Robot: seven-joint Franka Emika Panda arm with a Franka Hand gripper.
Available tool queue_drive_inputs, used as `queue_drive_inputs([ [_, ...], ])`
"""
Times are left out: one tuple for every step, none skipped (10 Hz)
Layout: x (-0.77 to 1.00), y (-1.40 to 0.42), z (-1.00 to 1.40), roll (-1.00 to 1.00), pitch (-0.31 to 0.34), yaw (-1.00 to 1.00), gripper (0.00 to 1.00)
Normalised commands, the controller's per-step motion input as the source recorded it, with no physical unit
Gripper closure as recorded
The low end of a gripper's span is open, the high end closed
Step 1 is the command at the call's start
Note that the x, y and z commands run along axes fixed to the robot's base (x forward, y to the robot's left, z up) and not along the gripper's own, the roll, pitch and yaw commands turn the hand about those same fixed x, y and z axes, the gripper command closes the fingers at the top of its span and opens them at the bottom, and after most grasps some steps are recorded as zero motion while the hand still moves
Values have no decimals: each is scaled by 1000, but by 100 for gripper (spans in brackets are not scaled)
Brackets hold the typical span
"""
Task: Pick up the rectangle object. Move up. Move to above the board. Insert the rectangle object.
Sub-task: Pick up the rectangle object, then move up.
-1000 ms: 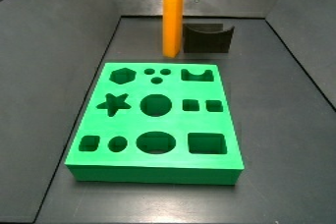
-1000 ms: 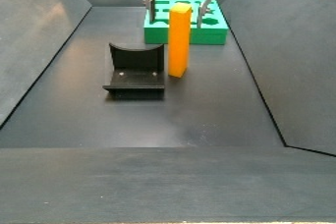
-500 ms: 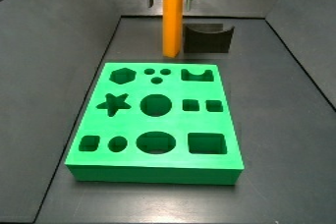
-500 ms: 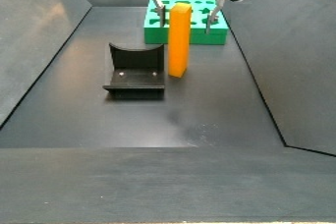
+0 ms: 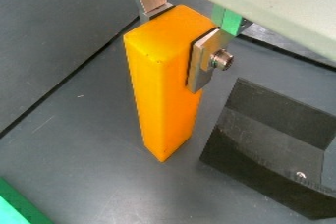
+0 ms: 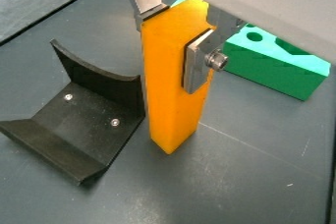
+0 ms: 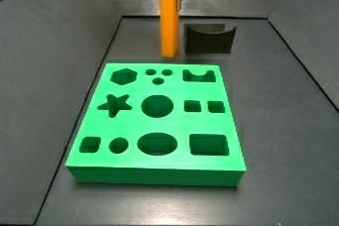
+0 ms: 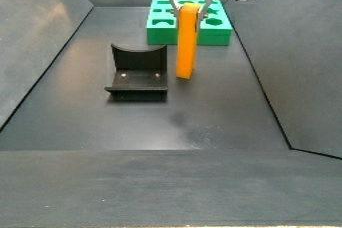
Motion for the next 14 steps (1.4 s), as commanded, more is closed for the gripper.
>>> queue_drive_inputs([
  [-34,-214,0,137,-27,20,100],
  [0,0,0,0,0,0,100],
  [0,0,0,0,0,0,100],
  [0,0,0,0,0,0,100],
  [0,0,0,0,0,0,100],
  [0,0,0,0,0,0,100],
  [0,0,0,0,0,0,100],
  [0,0,0,0,0,0,100],
  [0,0,0,0,0,0,100],
  [0,0,0,0,0,0,100],
  [0,0,0,0,0,0,100],
  [0,0,0,0,0,0,100],
  [0,0,833,0,0,0,100],
  [0,44,829,3,2,21,100],
])
